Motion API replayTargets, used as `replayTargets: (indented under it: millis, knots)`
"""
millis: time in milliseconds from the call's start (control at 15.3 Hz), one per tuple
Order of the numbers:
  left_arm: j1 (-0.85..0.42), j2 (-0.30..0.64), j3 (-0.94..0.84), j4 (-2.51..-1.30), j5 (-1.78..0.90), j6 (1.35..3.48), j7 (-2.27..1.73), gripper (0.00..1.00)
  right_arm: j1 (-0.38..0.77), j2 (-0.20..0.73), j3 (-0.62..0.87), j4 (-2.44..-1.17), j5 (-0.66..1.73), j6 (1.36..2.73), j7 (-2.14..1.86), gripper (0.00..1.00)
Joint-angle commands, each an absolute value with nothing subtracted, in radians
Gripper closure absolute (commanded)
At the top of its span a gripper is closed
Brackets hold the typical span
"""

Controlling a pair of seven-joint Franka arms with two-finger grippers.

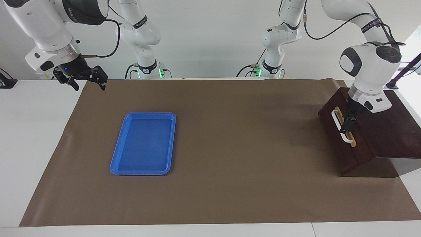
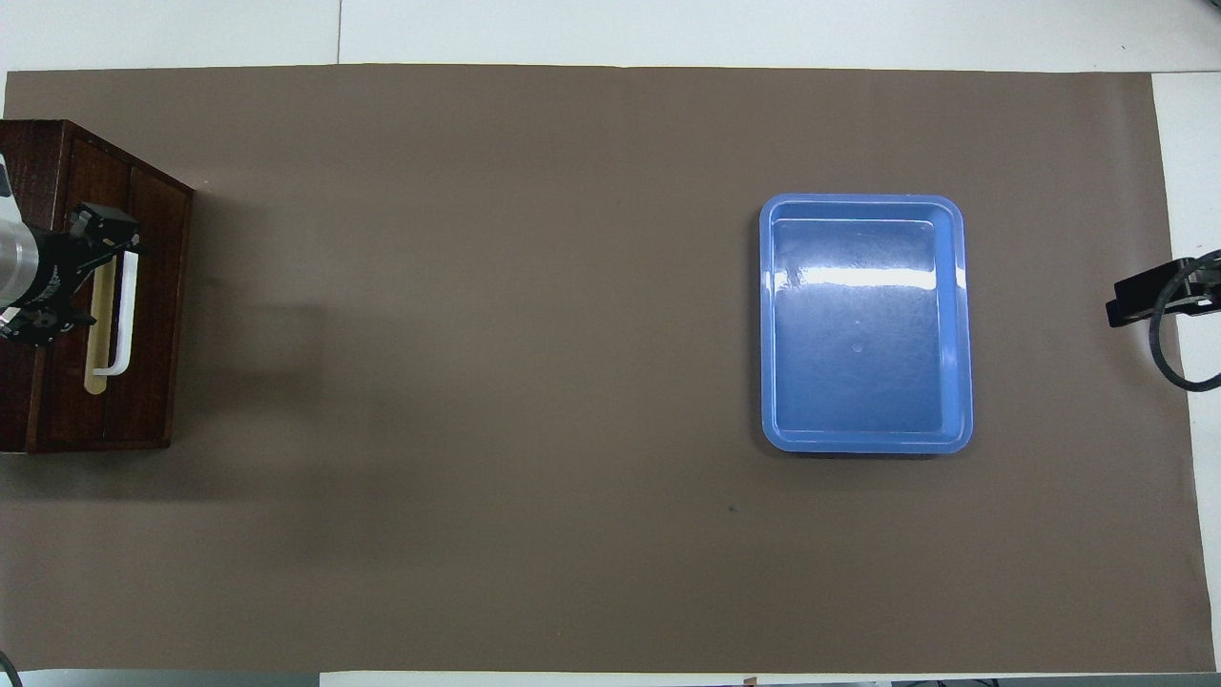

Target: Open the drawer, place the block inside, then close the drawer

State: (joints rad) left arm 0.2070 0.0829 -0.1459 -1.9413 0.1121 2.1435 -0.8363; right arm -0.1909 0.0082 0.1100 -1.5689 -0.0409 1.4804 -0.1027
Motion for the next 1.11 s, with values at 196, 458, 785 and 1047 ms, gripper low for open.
replayTargets:
  millis: [196, 458, 785, 1047]
  knots:
    - [0.031, 0.08, -0.127, -1.801, 0.063, 2.027, -0.839, 0.0, -0.212, -0.002, 0.123, -1.574, -0.035, 1.483, -0.092, 0.0]
    - [0.041, 0.075, -0.127, -1.593, 0.067, 1.713, -0.544, 0.0, -0.212, -0.002, 0.123, -1.574, -0.035, 1.483, -0.092, 0.0]
    - [0.029, 0.029, -0.126, -1.56, 0.064, 1.471, -0.2, 0.0, -0.212, -0.002, 0.123, -1.574, -0.037, 1.485, -0.092, 0.0]
    - [0.057, 0.011, -0.133, -1.578, 0.055, 1.436, -0.086, 0.0, -0.212, -0.002, 0.121, -1.574, -0.037, 1.483, -0.094, 0.0]
